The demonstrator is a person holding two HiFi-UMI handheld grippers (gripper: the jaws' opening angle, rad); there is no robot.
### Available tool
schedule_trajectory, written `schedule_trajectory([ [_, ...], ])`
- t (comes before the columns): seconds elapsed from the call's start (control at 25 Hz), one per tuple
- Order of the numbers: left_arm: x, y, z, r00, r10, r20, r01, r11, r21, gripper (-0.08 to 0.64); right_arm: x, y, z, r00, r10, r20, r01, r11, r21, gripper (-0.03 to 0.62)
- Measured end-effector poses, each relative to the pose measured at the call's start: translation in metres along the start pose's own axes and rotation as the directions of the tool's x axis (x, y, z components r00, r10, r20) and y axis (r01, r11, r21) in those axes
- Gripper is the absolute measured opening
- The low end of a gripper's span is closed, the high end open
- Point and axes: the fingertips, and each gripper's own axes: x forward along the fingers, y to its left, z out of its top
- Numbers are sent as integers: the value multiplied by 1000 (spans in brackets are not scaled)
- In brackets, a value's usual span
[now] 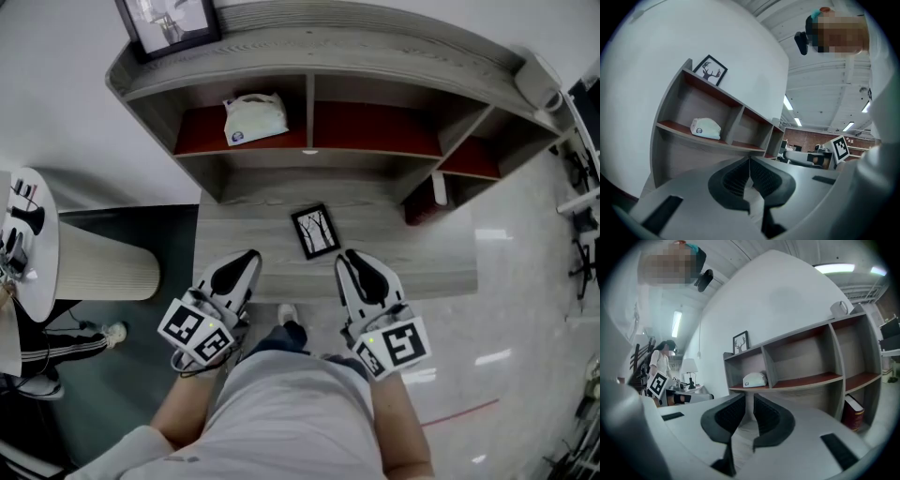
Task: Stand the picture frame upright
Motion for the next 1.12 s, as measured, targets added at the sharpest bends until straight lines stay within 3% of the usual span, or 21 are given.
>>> schedule_trajectory([
  [0.28,18,39,-10,999,-25,-41,23,999,-28,17,39,-13,-10,997,-52,-66,51,999,-7,48],
  [0.6,40,57,-26,996,-1,-87,-3,999,-48,18,54,-35,-35,986,-63,-154,67,998,18,48],
  [1.0,69,63,-62,982,111,-153,-123,990,-68,18,69,-77,-68,964,12,-264,-1,999,42,48],
  [1.12,75,72,-76,974,157,-162,-177,977,-119,20,73,-90,-80,953,32,-300,-13,998,65,48],
])
